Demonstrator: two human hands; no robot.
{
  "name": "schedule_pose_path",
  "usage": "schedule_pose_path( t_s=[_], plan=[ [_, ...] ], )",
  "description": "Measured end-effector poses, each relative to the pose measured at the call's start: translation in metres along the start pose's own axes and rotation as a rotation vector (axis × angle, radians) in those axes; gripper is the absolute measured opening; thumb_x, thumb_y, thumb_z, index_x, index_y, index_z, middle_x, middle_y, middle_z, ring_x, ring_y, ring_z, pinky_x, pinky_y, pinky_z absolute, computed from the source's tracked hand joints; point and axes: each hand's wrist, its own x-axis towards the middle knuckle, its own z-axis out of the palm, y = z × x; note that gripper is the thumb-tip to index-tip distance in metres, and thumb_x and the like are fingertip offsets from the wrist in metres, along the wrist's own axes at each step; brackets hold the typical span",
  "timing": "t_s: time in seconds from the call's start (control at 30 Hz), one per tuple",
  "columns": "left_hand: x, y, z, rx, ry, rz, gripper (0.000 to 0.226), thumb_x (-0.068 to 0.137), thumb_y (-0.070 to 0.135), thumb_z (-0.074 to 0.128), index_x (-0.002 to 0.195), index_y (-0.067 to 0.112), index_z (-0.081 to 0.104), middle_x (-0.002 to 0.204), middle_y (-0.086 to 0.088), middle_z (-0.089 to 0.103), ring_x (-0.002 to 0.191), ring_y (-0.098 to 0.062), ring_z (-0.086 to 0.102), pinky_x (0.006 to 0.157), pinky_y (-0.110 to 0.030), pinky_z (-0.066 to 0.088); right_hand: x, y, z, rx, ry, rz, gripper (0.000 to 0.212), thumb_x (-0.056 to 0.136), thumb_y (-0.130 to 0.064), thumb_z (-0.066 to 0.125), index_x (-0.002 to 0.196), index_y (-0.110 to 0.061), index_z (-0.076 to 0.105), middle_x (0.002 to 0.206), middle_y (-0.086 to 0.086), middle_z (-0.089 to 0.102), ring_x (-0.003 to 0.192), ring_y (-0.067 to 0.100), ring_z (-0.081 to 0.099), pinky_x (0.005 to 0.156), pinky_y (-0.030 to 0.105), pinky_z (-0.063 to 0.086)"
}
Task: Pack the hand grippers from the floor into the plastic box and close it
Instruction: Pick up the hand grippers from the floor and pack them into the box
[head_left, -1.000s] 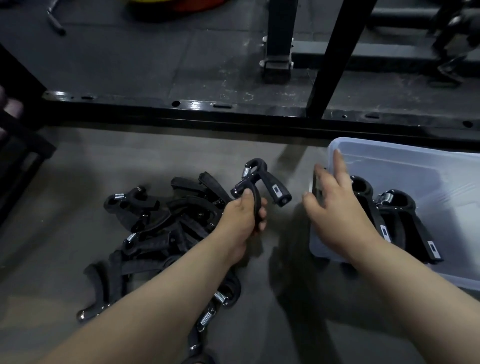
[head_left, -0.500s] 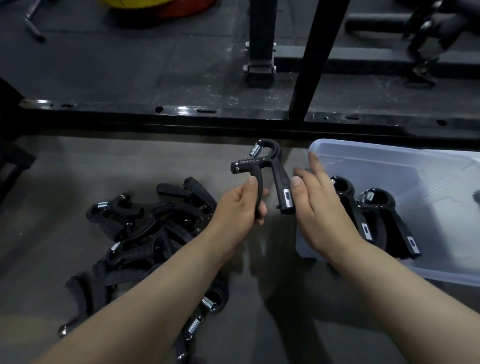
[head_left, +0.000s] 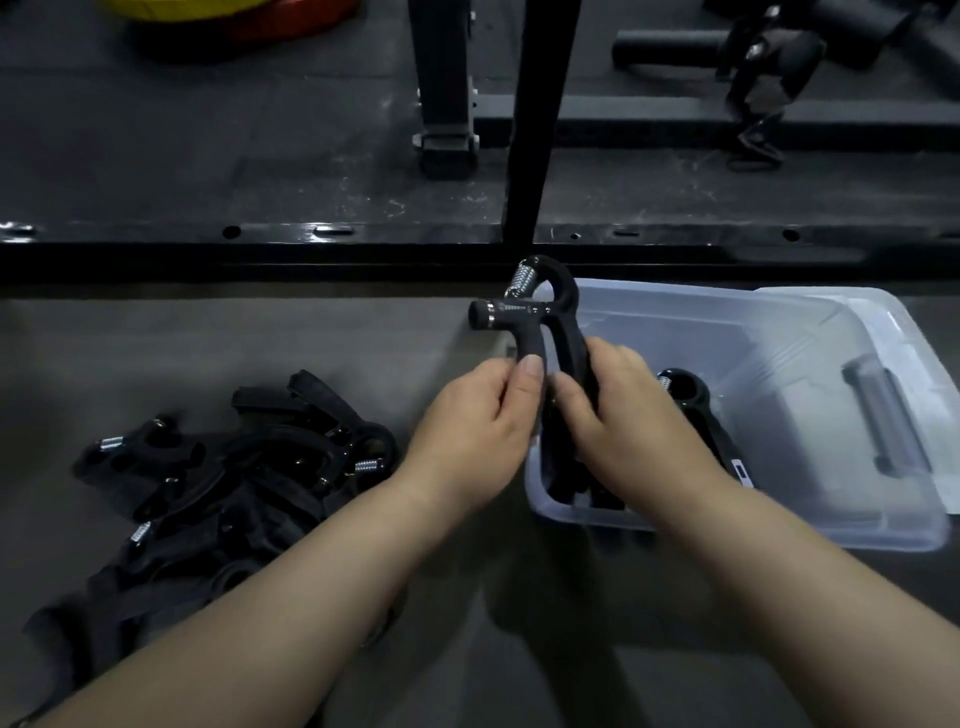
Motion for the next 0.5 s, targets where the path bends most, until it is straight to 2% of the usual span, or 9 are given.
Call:
schedule_pose_path(
  t_s=[0.07, 0.1, 0.17, 0.23, 0.3, 0.37, 0.43, 0.5],
  plan=[
    [0.001, 0.005, 0.009, 0.153, 0.017, 0.134, 0.040, 0.099, 0.046, 0.033, 0.073, 0.022, 0.049, 0.073, 0.004, 0.056, 0.076, -0.024, 0.055, 0.075, -0.047, 0.048, 0.003, 0.017, -0.011, -0.002, 0.027, 0.025, 0.016, 0.097, -0.035, 0.045, 0.099, -0.021, 0.053, 0.095, 0.000, 0.055, 0.091, 0.020, 0.053, 0.078, 0.038, 0.045],
    [0.002, 0.006, 0.014, 0.234, 0.038, 0.172, 0.033, 0.099, 0.041, 0.034, 0.079, 0.025, 0.053, 0.083, 0.003, 0.055, 0.086, -0.023, 0.053, 0.085, -0.045, 0.044, 0.005, 0.025, -0.016, -0.008, 0.049, 0.054, 0.016, 0.097, -0.034, 0.044, 0.097, -0.021, 0.053, 0.095, 0.001, 0.055, 0.090, 0.022, 0.054, 0.077, 0.038, 0.045],
    [0.002, 0.002, 0.023, 0.309, 0.073, 0.176, 0.021, 0.096, 0.031, 0.042, 0.103, 0.028, 0.062, 0.110, 0.003, 0.051, 0.109, -0.018, 0.044, 0.102, -0.038, 0.032, 0.006, 0.044, -0.024, -0.010, 0.090, 0.141, 0.016, 0.096, -0.031, 0.045, 0.098, -0.019, 0.055, 0.096, 0.005, 0.057, 0.092, 0.027, 0.055, 0.080, 0.043, 0.048],
    [0.003, -0.001, 0.030, 0.287, 0.073, 0.153, 0.029, 0.092, 0.019, 0.048, 0.118, 0.025, 0.059, 0.130, 0.003, 0.043, 0.125, -0.015, 0.036, 0.110, -0.037, 0.025, 0.003, 0.059, -0.031, -0.001, 0.122, 0.232, 0.016, 0.097, -0.026, 0.047, 0.104, -0.014, 0.056, 0.101, 0.007, 0.057, 0.099, 0.030, 0.054, 0.086, 0.042, 0.047],
    [0.003, -0.001, 0.032, 0.255, 0.060, 0.130, 0.035, 0.091, 0.013, 0.048, 0.124, 0.021, 0.055, 0.143, 0.005, 0.035, 0.134, -0.012, 0.030, 0.114, -0.032, 0.019, -0.004, 0.070, -0.036, 0.018, 0.132, 0.281, 0.023, 0.099, -0.026, 0.047, 0.116, -0.012, 0.054, 0.110, 0.009, 0.055, 0.109, 0.027, 0.050, 0.088, 0.034, 0.039],
    [0.003, -0.001, 0.033, 0.243, 0.047, 0.129, 0.037, 0.092, 0.011, 0.047, 0.128, 0.021, 0.052, 0.148, 0.008, 0.031, 0.137, -0.009, 0.027, 0.113, -0.028, 0.015, -0.012, 0.074, -0.041, 0.041, 0.132, 0.274, 0.025, 0.100, -0.028, 0.046, 0.120, -0.014, 0.052, 0.113, 0.007, 0.054, 0.109, 0.021, 0.048, 0.086, 0.030, 0.035],
    [0.002, -0.002, 0.034, 0.219, 0.038, 0.130, 0.037, 0.094, 0.012, 0.046, 0.130, 0.022, 0.051, 0.150, 0.010, 0.029, 0.138, -0.007, 0.026, 0.114, -0.029, 0.018, -0.018, 0.074, -0.041, 0.039, 0.085, 0.260, 0.024, 0.100, -0.029, 0.045, 0.119, -0.016, 0.052, 0.111, 0.004, 0.052, 0.106, 0.017, 0.048, 0.086, 0.030, 0.035],
    [0.002, -0.004, 0.033, 0.198, 0.029, 0.125, 0.037, 0.095, 0.013, 0.046, 0.130, 0.023, 0.050, 0.151, 0.012, 0.028, 0.139, -0.005, 0.025, 0.116, -0.032, 0.021, -0.017, 0.072, -0.038, 0.007, 0.008, 0.282, 0.020, 0.100, -0.030, 0.046, 0.113, -0.018, 0.054, 0.108, 0.004, 0.054, 0.104, 0.021, 0.051, 0.087, 0.035, 0.042]
  ],
)
